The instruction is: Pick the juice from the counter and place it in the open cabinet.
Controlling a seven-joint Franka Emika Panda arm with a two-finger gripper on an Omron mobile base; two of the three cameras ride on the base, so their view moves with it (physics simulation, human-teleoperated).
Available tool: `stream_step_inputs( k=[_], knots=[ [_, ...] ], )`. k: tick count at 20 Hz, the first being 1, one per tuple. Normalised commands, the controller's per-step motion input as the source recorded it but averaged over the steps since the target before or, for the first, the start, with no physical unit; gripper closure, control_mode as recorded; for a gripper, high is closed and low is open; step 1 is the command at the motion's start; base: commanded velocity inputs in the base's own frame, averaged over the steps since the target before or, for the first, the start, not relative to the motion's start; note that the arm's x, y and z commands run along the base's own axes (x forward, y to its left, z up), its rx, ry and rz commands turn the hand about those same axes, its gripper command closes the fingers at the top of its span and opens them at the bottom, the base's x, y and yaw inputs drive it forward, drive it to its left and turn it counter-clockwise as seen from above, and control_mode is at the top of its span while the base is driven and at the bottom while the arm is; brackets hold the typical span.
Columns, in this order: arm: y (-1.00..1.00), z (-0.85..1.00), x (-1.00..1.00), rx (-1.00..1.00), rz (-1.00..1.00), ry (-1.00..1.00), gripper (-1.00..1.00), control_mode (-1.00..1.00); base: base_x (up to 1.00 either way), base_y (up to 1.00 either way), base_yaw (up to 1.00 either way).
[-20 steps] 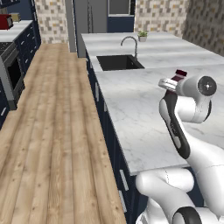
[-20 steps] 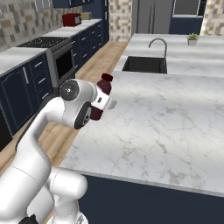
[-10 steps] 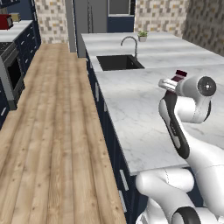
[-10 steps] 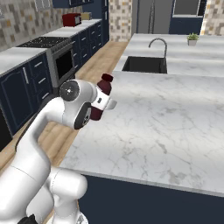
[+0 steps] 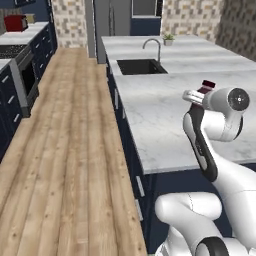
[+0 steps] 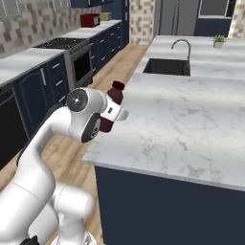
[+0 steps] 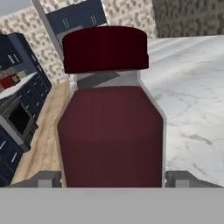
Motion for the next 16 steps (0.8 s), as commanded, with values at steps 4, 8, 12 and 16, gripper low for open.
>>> stream_step_inputs(
  k=[4, 8, 12, 16],
  knots=[
    [0.0, 0.0, 0.0, 0.0, 0.0, 0.0, 1.0, 1.0, -0.41, 0.0, 0.39],
    [0.0, 0.0, 0.0, 0.0, 0.0, 0.0, 1.0, 1.0, -0.26, 0.06, 0.83],
    [0.0, 0.0, 0.0, 0.0, 0.0, 0.0, 1.0, 1.0, 0.0, 0.06, 0.86],
    [0.0, 0.0, 0.0, 0.0, 0.0, 0.0, 1.0, 1.0, 0.0, 0.0, 0.78]
  ],
)
